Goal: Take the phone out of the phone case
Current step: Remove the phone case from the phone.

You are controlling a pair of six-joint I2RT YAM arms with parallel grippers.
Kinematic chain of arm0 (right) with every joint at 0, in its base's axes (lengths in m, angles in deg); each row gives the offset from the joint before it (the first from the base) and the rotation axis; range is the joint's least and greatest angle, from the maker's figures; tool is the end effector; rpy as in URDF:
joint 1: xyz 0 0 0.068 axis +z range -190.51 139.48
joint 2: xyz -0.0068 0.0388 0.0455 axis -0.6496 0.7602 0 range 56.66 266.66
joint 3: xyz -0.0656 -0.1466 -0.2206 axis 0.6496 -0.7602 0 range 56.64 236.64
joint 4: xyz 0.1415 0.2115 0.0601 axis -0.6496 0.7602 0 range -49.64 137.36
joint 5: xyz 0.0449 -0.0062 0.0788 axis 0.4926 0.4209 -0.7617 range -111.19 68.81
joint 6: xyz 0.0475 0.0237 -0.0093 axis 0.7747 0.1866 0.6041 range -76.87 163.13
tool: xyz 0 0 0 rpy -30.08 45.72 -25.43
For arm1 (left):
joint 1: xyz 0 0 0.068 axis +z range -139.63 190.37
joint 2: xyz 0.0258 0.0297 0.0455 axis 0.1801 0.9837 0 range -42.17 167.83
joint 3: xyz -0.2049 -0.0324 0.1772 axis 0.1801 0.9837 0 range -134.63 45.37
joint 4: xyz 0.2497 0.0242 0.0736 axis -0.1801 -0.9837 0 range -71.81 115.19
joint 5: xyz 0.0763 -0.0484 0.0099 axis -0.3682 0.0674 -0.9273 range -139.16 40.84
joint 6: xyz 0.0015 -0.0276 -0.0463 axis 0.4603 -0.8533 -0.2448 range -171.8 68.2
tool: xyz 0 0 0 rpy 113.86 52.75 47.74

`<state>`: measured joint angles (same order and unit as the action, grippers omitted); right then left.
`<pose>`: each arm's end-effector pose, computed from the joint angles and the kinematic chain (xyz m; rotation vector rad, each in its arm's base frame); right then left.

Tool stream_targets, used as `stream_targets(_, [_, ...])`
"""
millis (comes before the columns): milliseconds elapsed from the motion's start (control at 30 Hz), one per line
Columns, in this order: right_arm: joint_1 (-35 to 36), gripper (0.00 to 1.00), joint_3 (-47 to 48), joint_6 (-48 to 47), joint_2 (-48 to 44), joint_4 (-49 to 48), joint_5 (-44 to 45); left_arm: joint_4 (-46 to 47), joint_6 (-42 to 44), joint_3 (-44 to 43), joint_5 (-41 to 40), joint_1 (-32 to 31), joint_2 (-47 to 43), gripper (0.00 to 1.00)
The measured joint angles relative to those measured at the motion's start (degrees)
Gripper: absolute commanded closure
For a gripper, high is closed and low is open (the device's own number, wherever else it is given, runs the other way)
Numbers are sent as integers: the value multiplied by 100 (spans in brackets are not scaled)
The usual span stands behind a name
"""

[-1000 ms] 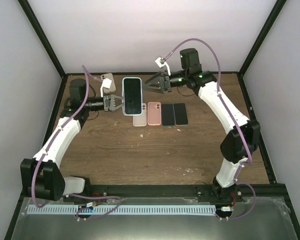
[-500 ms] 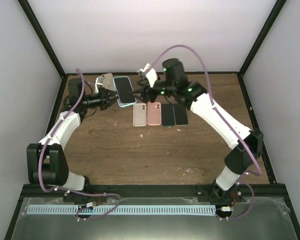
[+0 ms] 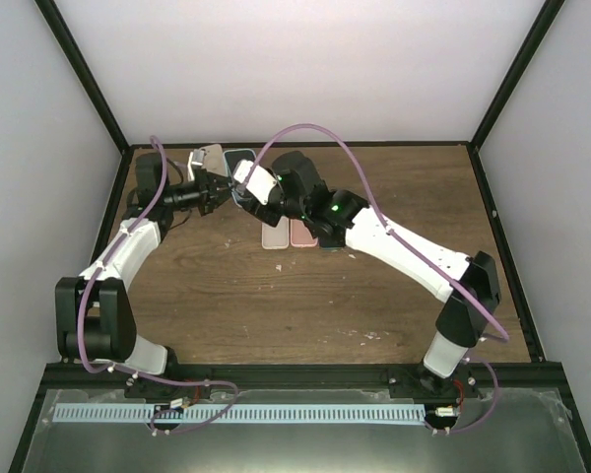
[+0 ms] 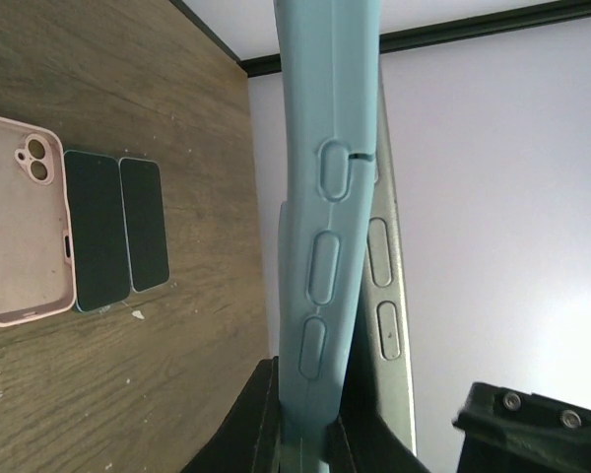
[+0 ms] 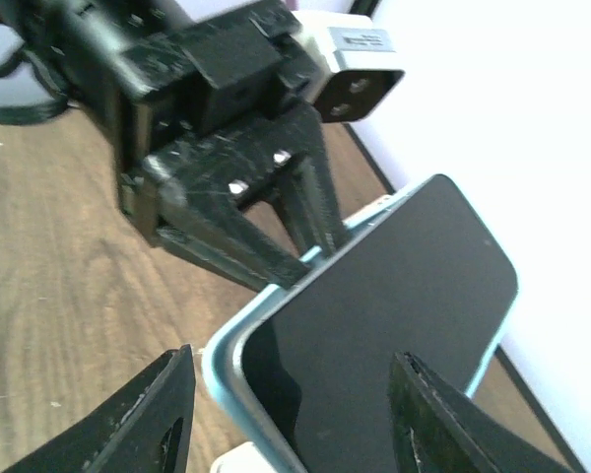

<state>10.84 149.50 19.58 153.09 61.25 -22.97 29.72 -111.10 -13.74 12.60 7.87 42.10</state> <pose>0.2474 0.3113 0.3752 -1.2406 1.5863 0.3418 0.3242 -0.0455 0.2944 -0.2197 2.1209 -1.7113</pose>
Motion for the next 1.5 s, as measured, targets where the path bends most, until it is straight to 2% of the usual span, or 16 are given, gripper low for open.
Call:
stream_targets(333, [120,51,-166,-560,212,-444,844,116,-149,59,-92,11,9,100])
stream_targets(667, [468,59,-997,-1773,227,-1945,2046,273,-227,225,-256,33,55,100])
stream_targets(800, [516,65,-1217,-2236,232,-2439,2223,341,-271,234,-275,33,55,100])
stream_targets(967, [555,84,-1351,-2612,234,-2728,2295,417,-321,234,-271,33,55,100])
stream_targets(1100, [595,99,-1386,-2796,236,-2686,2299,372,-208,234,-267,28,52,100])
stream_targets(1500, [597,99,-732,-2435,236,-1384,2288,-901,761,-122,-345,2,52,100])
